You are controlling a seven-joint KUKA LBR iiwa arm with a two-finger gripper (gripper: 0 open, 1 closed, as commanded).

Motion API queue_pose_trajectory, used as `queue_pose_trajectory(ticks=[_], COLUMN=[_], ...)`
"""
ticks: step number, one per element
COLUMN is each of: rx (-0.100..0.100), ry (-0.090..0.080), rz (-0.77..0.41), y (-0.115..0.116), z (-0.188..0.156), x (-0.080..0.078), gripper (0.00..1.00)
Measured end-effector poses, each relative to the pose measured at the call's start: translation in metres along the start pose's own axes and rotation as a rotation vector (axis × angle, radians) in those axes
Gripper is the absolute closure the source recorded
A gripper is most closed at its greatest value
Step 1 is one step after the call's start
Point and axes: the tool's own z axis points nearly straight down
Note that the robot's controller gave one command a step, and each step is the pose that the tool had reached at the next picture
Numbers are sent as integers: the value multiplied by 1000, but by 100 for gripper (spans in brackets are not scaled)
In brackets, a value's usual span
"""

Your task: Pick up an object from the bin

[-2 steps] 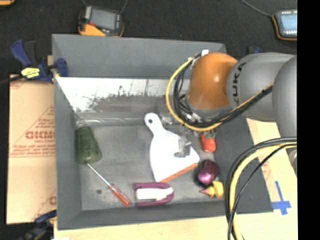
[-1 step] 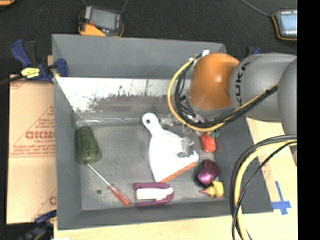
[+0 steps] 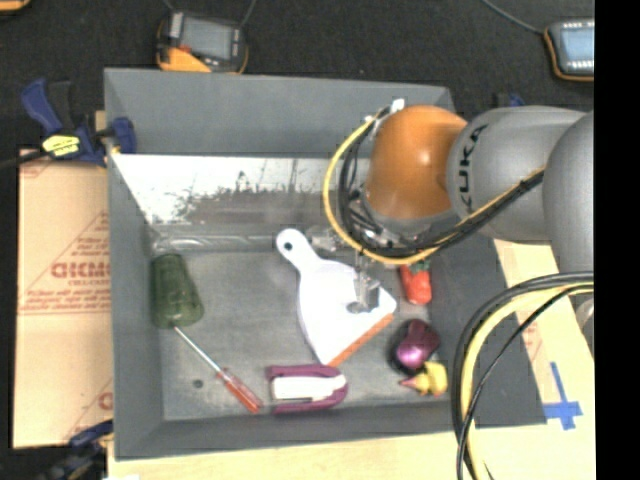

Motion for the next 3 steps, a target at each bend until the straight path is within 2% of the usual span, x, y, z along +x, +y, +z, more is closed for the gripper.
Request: queue_pose_trajectory(ticks=[1,2,3], rx=[0,2,0], ry=[1,-7,-4], rz=[-212,-38,-161], y=[21,24,64], z=[1,4,4], x=[-10,-38,-26], gripper=[0,0,0])
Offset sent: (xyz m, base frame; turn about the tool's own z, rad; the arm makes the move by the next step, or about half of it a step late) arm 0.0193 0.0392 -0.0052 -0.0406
